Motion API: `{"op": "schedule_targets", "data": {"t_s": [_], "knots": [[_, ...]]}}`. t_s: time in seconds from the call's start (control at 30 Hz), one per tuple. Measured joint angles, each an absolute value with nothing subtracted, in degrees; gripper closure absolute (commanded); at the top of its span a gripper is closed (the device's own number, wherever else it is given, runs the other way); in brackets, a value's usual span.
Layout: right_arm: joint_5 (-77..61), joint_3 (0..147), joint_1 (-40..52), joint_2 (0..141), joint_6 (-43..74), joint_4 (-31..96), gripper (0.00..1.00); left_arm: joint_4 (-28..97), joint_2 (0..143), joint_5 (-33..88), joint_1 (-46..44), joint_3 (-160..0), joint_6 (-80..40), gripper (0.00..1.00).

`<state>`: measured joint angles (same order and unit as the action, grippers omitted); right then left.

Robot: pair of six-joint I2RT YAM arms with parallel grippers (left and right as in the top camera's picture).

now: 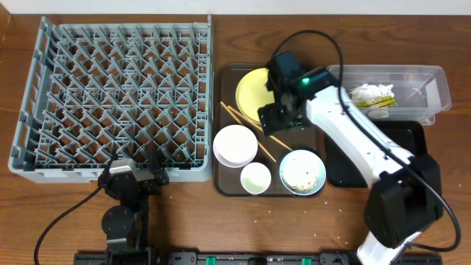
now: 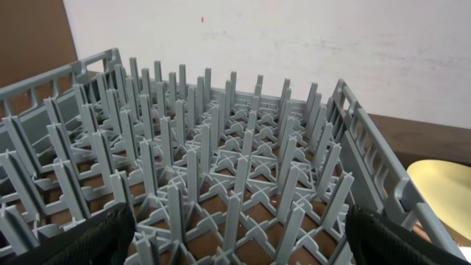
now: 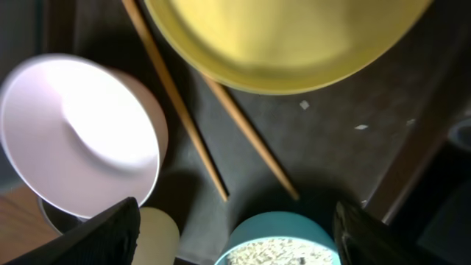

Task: Sort waste into correct bins and load items into the dishwasher
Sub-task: 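Grasp the light-blue bowl rim with the right gripper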

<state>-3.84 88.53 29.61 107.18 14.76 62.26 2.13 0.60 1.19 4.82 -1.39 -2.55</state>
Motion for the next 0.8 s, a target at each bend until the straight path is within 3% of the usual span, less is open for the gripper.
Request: {"op": "schedule_targets", "data": {"t_s": [0.2,0.33,0.63,0.8], "knots": [[-3.1,88.3,31.1,108.4,16.6,68.5,0.36,2.1,0.6,1.2,4.8,-1.4,-2.5,0.08],[-3.0,87.5,31.8,108.4,20.0,70.2,0.51,2.1,0.6,1.2,4.8,-1.4,-2.5,0.08],[-2.8,76.7,34.8,108.4,27.2,64.7,0.57,2.1,0.6,1.2,4.8,-1.4,-2.5,0.08],[-3.0,71.7,34.8,108.4,29.0,61.2,0.75,2.1,0.6,1.2,4.8,-1.4,-2.5,0.08]]}}
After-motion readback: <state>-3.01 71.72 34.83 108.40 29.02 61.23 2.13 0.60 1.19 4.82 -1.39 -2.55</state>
